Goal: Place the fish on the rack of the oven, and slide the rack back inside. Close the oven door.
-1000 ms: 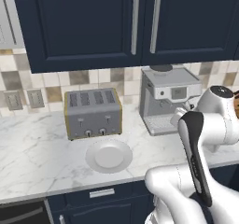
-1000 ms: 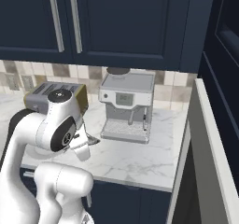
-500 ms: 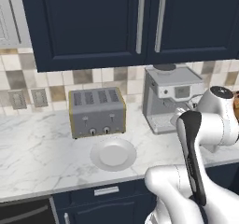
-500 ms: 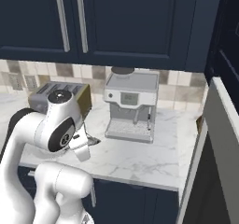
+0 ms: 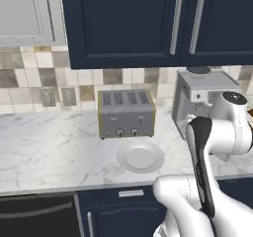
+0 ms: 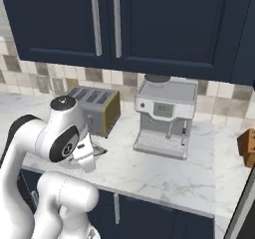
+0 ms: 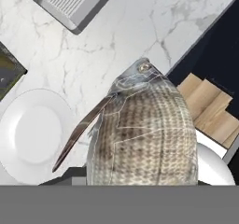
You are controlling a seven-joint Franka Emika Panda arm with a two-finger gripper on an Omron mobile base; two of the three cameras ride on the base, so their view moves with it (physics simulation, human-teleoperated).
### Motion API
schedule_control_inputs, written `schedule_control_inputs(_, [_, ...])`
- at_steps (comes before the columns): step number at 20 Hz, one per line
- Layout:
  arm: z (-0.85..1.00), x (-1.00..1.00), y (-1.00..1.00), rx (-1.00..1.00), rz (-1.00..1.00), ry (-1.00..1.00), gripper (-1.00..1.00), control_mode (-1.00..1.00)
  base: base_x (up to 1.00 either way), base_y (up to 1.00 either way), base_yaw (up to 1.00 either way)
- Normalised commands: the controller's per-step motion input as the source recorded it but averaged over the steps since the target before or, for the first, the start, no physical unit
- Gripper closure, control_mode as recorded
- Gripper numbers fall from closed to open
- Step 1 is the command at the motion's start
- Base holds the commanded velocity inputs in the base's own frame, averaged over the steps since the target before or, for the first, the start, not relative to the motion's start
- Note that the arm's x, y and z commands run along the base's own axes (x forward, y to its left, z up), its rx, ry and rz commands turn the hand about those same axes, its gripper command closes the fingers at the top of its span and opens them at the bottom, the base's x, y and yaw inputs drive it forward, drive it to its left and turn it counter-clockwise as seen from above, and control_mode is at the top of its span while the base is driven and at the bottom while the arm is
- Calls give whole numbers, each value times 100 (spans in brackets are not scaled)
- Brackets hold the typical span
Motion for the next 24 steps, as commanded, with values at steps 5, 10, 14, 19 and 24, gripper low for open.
schedule_control_inputs(5, [0,0,0,0,0,0,100,100,-34,36,48])
schedule_control_inputs(10, [0,0,0,0,0,0,100,100,-10,62,53])
schedule_control_inputs(14, [0,0,0,0,0,0,100,100,16,54,51])
schedule_control_inputs(19, [0,0,0,0,0,0,100,100,5,14,64])
schedule_control_inputs(24, [0,0,0,0,0,0,100,100,1,8,69])
